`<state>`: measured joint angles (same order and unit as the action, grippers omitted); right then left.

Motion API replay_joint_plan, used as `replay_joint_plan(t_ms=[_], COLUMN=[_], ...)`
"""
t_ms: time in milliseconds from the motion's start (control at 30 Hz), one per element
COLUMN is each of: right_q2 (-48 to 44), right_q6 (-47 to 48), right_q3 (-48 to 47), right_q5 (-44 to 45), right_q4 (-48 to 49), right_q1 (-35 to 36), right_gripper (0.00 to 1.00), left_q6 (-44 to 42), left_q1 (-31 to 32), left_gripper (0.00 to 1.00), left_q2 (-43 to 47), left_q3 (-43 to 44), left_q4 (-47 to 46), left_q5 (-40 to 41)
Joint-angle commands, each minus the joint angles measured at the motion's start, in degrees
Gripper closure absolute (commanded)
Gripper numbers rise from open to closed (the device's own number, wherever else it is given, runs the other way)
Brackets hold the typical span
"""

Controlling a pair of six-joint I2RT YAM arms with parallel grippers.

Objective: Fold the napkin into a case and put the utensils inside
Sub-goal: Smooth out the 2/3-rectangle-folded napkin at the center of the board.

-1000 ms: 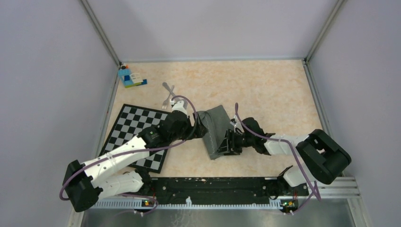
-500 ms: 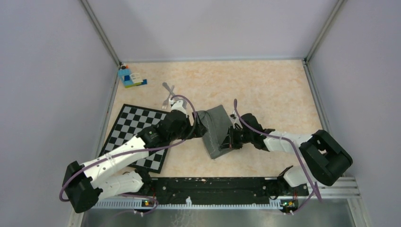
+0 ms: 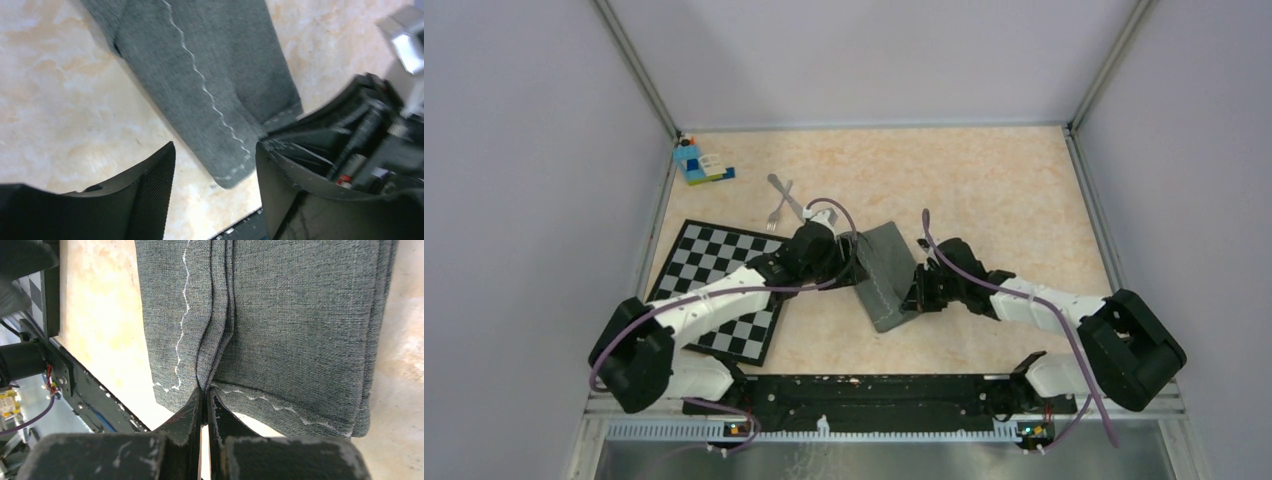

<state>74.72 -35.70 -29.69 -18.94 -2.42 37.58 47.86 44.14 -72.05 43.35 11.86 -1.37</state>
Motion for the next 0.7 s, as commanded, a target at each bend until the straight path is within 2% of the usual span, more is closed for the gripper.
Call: replay_joint_plan(t_ms=[0, 100, 167, 433, 533, 567, 667], right_q2=[-1.48, -0.71, -0.2, 2.03, 2.18, 1.68, -1.1], right_q6=[2.67, 2.86, 3.01, 3.35, 5.49, 6.47, 9.8], right_q3=[-1.44, -1.72, -1.7, -0.84, -3.11, -4.28, -7.43], right_q5=[2.68, 3.82, 5.05, 3.51, 5.09, 6.01, 7.55], right_q4=[-0.14, -0.82, -1.52, 0.62, -2.57, -4.45, -9.11], right_q1=[-0.51, -0.52, -0.52, -0.52, -0.43, -0.36, -0.15], right_gripper=[1.0, 1.0, 1.0, 1.0, 1.0, 0.97, 0.72], left_q6=[-2.31, -4.95, -5.83, -4.98, -5.5, -5.62, -5.62], left_q1=[-4.7, -5.79, -5.85, -6.64, -6.92, -7.13, -7.41], left_gripper=[0.42, 0.52, 0.55, 0.64, 0.65, 0.66, 0.68], left_q2=[-7.71, -14.06, -17.16, -23.06, -25.19, -26.25, -27.69], left_q3=[2.52, 7.32, 9.38, 8.69, 8.68, 8.7, 8.32], left_q4=[-6.76, -5.77, -6.08, -10.07, -8.98, -8.77, -8.93], left_q5=[-6.2, -8.43, -9.21, -9.15, -8.22, -8.34, -8.96])
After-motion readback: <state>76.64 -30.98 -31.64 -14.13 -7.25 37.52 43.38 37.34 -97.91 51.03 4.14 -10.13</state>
